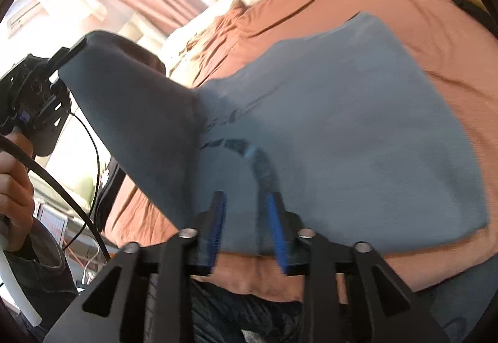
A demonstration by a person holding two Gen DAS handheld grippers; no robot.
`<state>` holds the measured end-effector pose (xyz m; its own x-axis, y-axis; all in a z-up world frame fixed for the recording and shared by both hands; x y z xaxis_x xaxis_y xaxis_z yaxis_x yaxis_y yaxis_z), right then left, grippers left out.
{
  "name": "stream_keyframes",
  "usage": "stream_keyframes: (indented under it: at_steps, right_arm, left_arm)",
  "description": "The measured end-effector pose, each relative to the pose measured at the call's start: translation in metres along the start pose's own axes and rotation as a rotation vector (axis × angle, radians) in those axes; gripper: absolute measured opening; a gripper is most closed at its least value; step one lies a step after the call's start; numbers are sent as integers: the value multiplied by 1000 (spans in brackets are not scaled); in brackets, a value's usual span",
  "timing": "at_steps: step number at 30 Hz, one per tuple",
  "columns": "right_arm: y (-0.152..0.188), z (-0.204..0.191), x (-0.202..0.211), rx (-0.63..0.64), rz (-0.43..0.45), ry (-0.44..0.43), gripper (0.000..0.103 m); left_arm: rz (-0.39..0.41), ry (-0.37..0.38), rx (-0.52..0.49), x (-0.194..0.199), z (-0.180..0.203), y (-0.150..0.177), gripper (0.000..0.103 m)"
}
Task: Fold small clothes
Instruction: 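Open the right gripper over the fold while the left gripper holds the corner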
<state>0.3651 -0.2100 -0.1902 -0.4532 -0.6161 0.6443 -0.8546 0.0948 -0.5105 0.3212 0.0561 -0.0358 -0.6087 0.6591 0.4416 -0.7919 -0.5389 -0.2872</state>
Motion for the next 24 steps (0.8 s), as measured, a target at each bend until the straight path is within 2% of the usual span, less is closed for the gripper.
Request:
stream_keyframes:
  at_steps: [12, 22, 24]
  right_arm:
    - [14, 26, 36, -54, 45, 14, 37]
    - [27, 49, 58, -102, 56, 15, 37]
    - [29, 52, 59, -108, 52, 14, 37]
  left_arm:
    - [-109, -28, -35, -72, 31, 14, 7]
    - [-278, -90, -47, -147, 24, 63, 7]
    - [-333, -119, -32, -161, 17, 73, 12]
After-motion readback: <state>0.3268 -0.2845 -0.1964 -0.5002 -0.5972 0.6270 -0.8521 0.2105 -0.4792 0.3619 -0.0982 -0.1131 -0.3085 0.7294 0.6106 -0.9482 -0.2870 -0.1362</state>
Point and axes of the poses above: each gripper's, at about its wrist camera, not at the fingertips, and x roughly against the way its jaws point, z to its right, y to its underside, the point moved 5 cm from there along -x, roughly the way its jaws point, and after that the axes turned 5 degrees about -z, right-handed, at the moved point
